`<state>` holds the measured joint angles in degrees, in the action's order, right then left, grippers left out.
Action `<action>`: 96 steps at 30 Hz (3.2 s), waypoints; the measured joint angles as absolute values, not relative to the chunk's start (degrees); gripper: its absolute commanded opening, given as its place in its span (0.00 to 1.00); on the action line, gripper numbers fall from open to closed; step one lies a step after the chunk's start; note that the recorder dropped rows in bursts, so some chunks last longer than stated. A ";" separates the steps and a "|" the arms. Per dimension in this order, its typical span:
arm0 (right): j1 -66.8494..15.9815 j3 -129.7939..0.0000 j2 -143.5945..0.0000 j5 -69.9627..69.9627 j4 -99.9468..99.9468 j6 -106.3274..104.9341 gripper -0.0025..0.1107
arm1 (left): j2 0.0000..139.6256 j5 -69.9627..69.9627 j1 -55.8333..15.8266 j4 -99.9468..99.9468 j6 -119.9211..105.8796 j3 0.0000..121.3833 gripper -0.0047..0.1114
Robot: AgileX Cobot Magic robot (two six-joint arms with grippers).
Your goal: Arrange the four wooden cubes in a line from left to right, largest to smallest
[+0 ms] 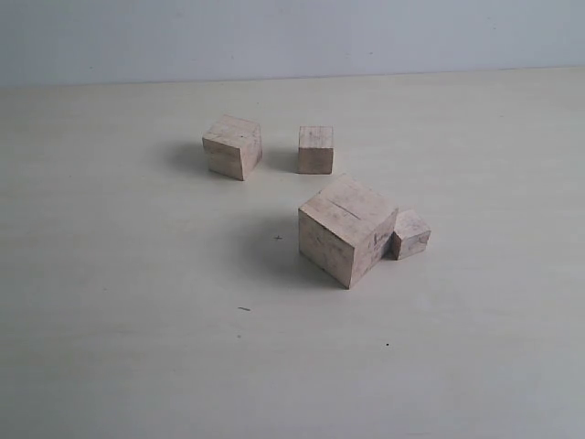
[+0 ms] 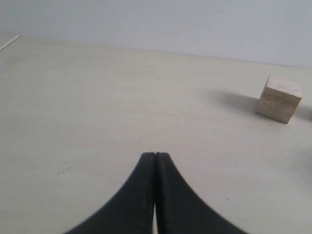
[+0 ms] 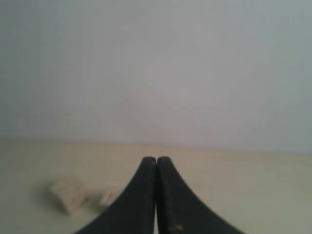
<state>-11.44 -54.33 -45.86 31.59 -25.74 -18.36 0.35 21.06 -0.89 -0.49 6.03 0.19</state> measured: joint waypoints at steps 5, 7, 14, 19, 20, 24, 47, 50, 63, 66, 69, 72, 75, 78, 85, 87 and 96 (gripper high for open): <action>-18.34 -57.85 -60.79 43.72 -29.99 -20.90 0.02 | 0.35 21.06 -0.89 -0.49 6.03 0.19 0.04; -19.96 -57.85 -65.24 47.47 -31.82 -21.23 0.02 | 0.35 21.06 -0.89 -0.49 6.03 0.19 0.04; -21.29 -57.85 -74.10 45.84 -35.30 -21.21 0.02 | 0.35 21.06 -0.89 -0.49 6.03 0.19 0.04; -21.29 -57.85 -76.01 43.48 -36.59 -20.07 0.02 | 0.35 21.06 -0.89 -0.49 6.03 0.19 0.04; -21.29 -57.97 -76.26 42.95 -37.32 -20.62 0.02 | 0.35 21.06 -0.89 -0.49 6.03 0.19 0.04; -21.90 -58.93 -78.05 42.73 -39.47 -24.69 0.08 | 0.35 21.06 -0.89 -0.49 6.03 0.19 0.04; -38.53 -65.49 -97.45 37.49 -17.93 -30.27 0.95 | 0.35 21.06 -0.89 -0.49 6.03 0.19 0.04; -38.53 -65.49 -98.82 37.12 -17.31 -29.31 0.95 | 0.35 21.06 -0.89 -0.49 6.03 0.19 0.04; -38.56 -65.53 -104.73 34.86 -12.02 -23.09 0.95 | 0.35 21.06 -0.89 -0.49 6.03 0.19 0.04; -38.56 -65.53 -106.41 34.81 -12.02 -22.81 0.95 | 0.35 21.06 -0.89 -0.49 6.03 0.19 0.04; -38.56 -65.53 -108.35 34.57 -11.89 -22.70 0.91 | 0.35 21.06 -0.89 -0.49 6.03 0.19 0.04; -38.56 -65.53 -109.92 34.37 -11.89 -22.70 0.69 | 0.35 21.06 -0.89 -0.49 6.03 0.19 0.04; -38.56 -66.79 -109.92 35.24 -11.61 -21.59 0.07 | 0.35 21.06 -0.89 -0.49 6.03 0.19 0.04; -38.56 -71.41 -110.17 41.68 -11.61 -20.64 0.02 | 0.35 21.06 -0.89 -0.49 6.03 0.19 0.04; -38.56 -85.90 -110.17 51.82 -11.61 -24.89 0.02 | 0.35 21.06 -0.89 -0.49 6.03 0.19 0.04; -38.56 -88.71 -110.17 52.10 -12.05 -28.98 0.02 | 0.35 21.06 -0.89 -0.49 6.03 0.19 0.04; -38.90 -102.30 -116.98 56.88 -22.70 -58.02 0.02 | 0.35 21.06 -0.89 -0.38 6.03 0.19 0.04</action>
